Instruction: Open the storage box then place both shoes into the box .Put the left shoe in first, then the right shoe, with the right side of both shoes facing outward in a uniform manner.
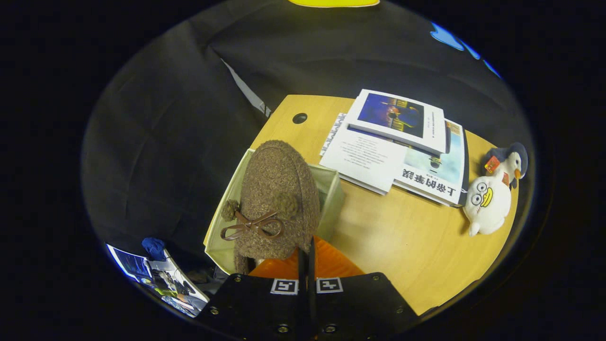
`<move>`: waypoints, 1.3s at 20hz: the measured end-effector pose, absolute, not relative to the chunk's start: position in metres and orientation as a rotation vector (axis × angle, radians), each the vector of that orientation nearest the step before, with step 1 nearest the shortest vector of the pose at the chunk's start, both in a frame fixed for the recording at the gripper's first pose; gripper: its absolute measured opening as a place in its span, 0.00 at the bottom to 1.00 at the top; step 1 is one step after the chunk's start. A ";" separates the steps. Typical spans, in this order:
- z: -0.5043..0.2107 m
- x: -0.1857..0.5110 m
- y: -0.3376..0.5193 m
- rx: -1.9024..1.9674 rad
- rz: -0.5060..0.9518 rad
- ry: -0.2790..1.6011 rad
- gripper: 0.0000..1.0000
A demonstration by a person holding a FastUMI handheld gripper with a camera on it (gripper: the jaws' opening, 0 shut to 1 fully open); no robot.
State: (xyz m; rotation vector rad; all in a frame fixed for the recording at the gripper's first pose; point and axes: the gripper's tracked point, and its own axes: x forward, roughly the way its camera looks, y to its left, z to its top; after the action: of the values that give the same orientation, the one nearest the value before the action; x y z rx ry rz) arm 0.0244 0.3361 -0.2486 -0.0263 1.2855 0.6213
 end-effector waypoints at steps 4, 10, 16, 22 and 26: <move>-0.259 0.019 0.364 -0.066 0.646 1.302 0.00; -0.269 0.014 0.392 -0.081 0.658 1.322 0.00; -0.263 0.010 0.406 -0.027 0.704 1.299 0.59; -0.243 0.025 0.373 0.021 0.663 1.205 0.98; -0.216 0.035 0.329 0.070 0.611 1.114 0.98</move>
State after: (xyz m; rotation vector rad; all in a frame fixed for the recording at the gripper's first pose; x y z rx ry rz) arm 0.0350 0.3294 -0.2157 0.0705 1.1137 0.6114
